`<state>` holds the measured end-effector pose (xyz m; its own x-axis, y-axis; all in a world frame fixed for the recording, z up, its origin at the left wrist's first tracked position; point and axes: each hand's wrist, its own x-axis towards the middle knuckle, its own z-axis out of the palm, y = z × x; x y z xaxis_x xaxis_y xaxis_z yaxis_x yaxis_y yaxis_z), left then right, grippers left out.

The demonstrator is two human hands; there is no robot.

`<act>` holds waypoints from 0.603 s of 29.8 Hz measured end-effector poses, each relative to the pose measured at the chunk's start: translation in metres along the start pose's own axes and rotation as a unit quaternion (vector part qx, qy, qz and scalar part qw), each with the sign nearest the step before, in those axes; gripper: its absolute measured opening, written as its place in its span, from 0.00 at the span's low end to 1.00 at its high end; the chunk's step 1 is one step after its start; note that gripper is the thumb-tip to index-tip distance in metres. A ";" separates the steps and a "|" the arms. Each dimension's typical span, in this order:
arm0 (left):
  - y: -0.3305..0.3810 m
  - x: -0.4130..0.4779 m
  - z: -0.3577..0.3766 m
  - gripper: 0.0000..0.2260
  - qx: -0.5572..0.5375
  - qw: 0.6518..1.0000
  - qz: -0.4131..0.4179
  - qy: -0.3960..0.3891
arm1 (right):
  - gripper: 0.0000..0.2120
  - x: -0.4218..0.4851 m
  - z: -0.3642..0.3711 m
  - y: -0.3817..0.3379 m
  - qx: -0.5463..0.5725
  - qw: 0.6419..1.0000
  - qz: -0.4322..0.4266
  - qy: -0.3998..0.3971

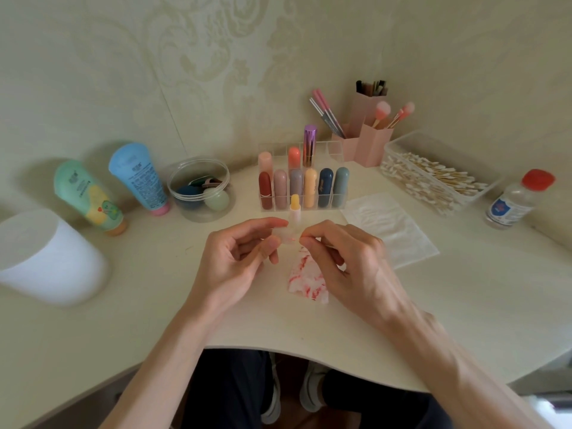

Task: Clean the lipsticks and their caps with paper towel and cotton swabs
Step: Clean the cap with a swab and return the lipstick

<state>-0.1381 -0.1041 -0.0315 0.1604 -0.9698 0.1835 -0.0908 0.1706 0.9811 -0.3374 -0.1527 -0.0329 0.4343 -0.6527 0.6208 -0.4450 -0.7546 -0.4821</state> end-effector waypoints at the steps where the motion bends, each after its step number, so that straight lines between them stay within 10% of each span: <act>1: 0.000 0.000 0.000 0.11 0.003 1.000 0.000 -0.002 | 0.05 0.000 -0.001 0.001 0.000 1.000 0.006 0.001; 18: 0.004 -0.001 -0.004 0.08 -0.053 0.997 -0.050 0.025 | 0.05 0.001 -0.008 0.021 -0.046 0.990 0.128 0.035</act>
<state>-0.1347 -0.1022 -0.0275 0.2126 -0.9734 0.0856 0.0321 0.0945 0.9950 -0.3526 -0.1689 -0.0370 0.2447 -0.8132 0.5281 -0.6047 -0.5537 -0.5725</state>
